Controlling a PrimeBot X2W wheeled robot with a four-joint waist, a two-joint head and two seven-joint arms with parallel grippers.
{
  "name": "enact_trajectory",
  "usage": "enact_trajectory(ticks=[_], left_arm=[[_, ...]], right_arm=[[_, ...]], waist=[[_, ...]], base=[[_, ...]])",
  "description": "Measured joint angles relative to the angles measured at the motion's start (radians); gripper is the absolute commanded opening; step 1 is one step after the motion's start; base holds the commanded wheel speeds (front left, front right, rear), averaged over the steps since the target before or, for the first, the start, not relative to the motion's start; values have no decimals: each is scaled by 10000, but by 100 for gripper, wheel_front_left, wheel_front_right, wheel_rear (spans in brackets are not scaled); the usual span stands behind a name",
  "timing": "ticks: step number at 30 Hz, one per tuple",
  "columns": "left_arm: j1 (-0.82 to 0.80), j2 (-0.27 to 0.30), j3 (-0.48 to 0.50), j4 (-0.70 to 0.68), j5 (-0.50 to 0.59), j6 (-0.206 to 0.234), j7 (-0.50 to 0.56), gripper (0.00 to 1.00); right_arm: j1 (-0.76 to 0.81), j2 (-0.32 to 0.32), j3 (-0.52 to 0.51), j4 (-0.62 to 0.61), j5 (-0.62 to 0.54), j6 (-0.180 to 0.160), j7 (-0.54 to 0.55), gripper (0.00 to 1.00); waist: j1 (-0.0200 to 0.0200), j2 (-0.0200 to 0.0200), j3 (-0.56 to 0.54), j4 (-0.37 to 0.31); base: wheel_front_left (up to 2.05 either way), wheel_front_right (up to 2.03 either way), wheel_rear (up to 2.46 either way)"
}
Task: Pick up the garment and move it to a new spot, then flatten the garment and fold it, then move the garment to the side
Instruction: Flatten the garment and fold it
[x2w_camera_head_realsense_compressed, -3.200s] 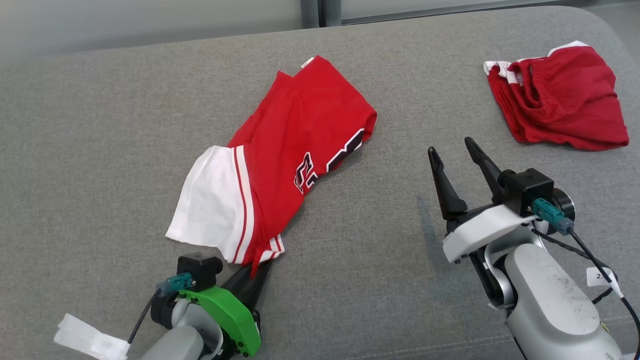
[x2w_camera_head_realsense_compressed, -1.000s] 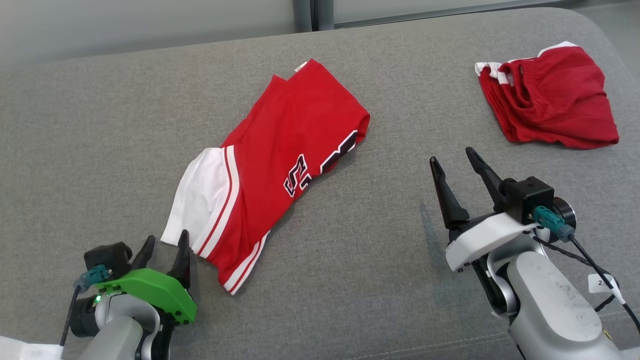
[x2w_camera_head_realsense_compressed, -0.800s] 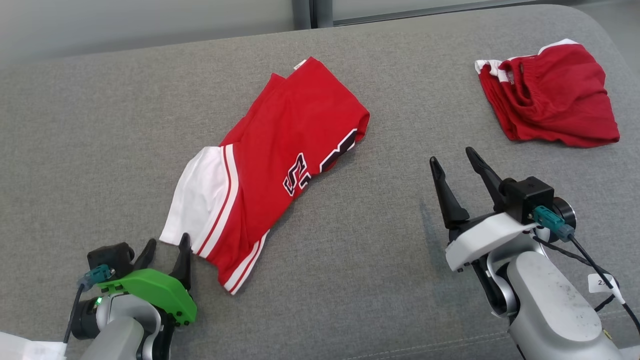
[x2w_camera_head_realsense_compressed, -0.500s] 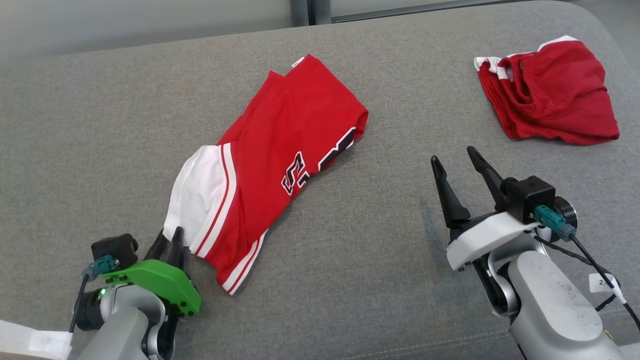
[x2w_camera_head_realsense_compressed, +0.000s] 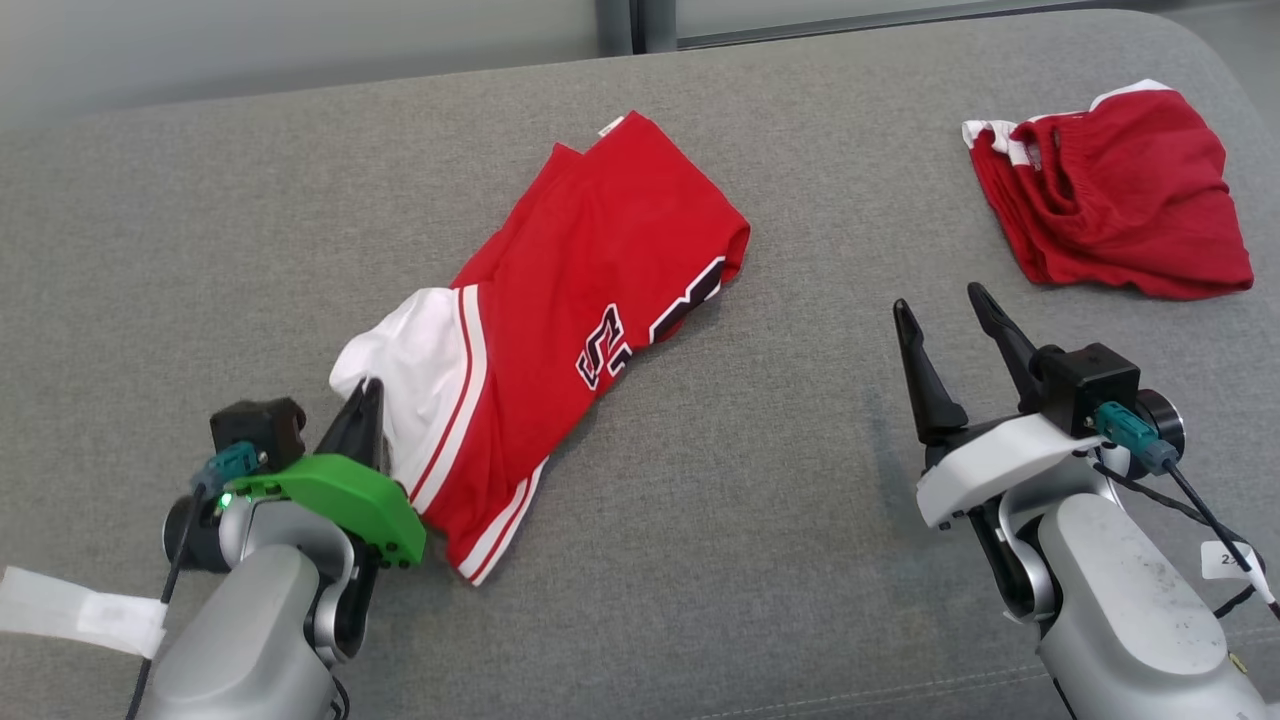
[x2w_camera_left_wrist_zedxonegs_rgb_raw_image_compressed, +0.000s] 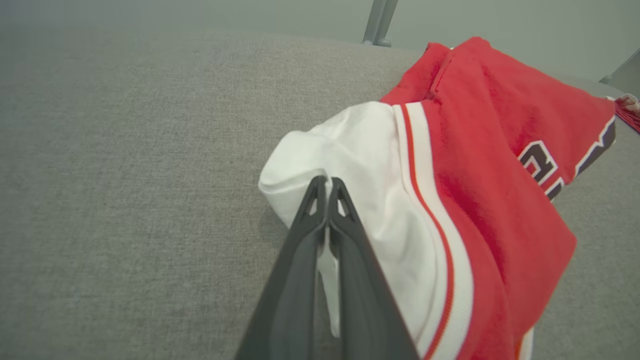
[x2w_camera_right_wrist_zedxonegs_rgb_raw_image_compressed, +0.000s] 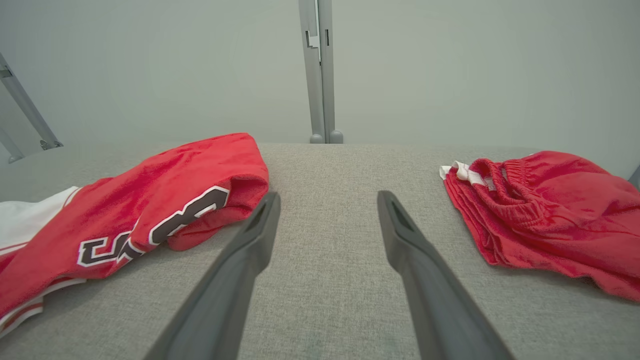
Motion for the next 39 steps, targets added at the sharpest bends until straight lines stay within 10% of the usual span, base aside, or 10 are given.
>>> enact_trajectory(ticks=[16,29,39], left_arm=[[-2179,926,-318,-1494,1802,-240,-54,0],[-5097,2188,-301,-2585,3432,-278,-98,0],[-4230,1501,-619,-3325,2556,-1114,-140,0]], right_arm=[[0,144,244,134,10,35,0,100],[-253,341,328,295,10,107,0,100],[-155,270,29,372,31,4,0,100]], waist=[[0,0,-629,739],[0,0,-676,21],[0,0,-729,174]], base=[[0,0,0],[0,0,0],[0,0,0]])
